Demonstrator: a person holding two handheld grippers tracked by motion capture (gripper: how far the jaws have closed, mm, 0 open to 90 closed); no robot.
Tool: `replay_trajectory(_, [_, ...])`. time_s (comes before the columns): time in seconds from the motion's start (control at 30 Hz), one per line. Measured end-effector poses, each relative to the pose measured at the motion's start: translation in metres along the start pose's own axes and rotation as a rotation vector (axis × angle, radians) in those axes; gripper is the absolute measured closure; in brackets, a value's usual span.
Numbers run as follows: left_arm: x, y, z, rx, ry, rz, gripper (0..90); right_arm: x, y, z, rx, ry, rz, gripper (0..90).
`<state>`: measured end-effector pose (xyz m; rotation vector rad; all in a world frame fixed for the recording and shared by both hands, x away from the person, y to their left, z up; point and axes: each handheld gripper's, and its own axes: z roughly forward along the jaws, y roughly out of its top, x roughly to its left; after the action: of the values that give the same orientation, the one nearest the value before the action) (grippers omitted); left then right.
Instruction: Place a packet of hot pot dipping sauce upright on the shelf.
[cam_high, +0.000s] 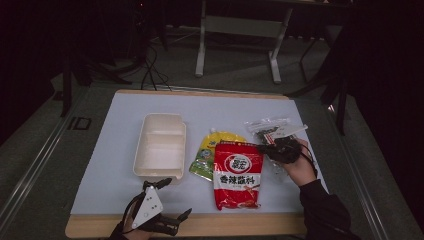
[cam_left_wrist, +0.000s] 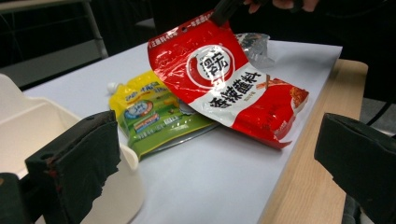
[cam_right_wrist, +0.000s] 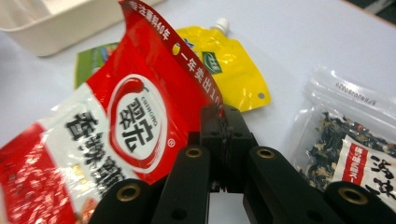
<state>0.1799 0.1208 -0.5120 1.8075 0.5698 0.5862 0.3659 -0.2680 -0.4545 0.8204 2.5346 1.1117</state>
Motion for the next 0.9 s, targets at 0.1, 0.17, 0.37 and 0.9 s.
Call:
replay_trajectory(0.1, [0.0, 0.007, -0.001, 0.0, -0.009, -0.015, 1.4, 0.007, 0.004, -0.012, -0.026, -0.001, -0.017, 89.7])
replay_trajectory(0.17, [0.001, 0.013, -0.001, 0.02, -0.054, -0.06, 1.5, 0.012, 0.008, -0.02, -0.04, 0.0, -0.035, 89.7])
replay_trajectory(0.37, [0.001, 0.03, 0.003, 0.039, -0.093, -0.06, 1.4, 0.032, 0.019, -0.038, -0.086, 0.015, -0.09, 89.7])
replay_trajectory(0.9, [0.013, 0.074, 0.035, 0.046, -0.13, -0.012, 15.6, 0.084, 0.03, -0.08, -0.172, 0.071, -0.213, 89.8])
